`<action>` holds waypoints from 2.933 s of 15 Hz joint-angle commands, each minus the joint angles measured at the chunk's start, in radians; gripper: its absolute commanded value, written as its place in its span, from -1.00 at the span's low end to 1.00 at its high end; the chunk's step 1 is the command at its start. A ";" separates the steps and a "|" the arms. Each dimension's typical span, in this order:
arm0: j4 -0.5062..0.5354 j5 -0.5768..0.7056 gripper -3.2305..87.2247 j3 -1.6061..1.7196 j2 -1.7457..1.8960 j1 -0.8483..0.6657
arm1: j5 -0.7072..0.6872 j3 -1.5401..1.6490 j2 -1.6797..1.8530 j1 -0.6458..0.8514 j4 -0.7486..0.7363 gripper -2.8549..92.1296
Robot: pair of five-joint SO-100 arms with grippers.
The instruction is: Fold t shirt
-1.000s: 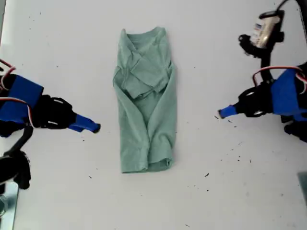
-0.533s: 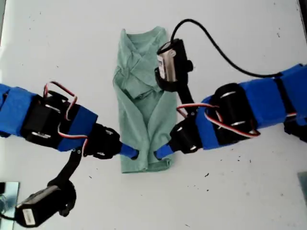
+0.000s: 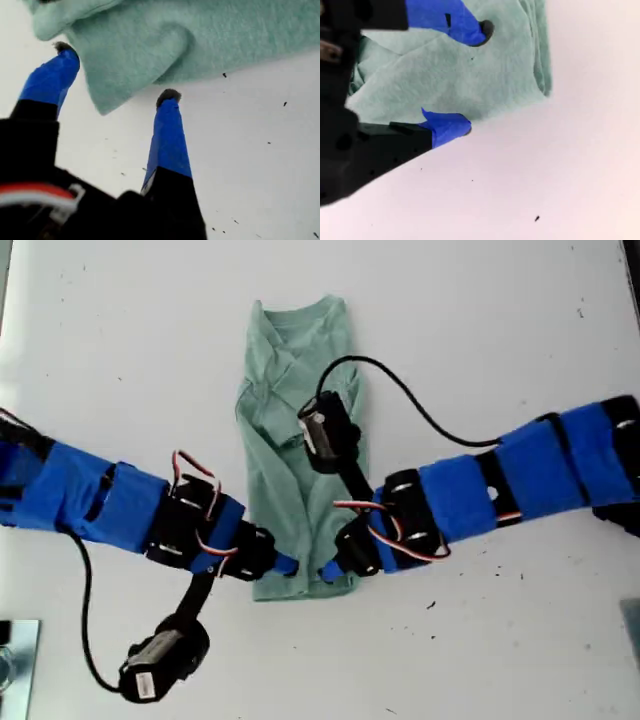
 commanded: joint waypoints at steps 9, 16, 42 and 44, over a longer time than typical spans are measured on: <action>-0.074 0.120 -0.94 -0.202 -0.043 0.107 | -0.051 -0.083 0.078 -0.081 0.000 -0.89; -0.095 0.199 -0.94 -0.333 0.106 0.161 | -0.087 -0.081 0.307 -0.114 0.014 -0.89; -0.138 -0.084 -0.65 1.710 2.359 -0.307 | -0.155 1.815 2.283 0.621 -0.130 -0.43; -0.150 -0.087 -0.74 1.790 2.359 -0.275 | -0.081 1.950 2.281 0.604 -0.087 -0.45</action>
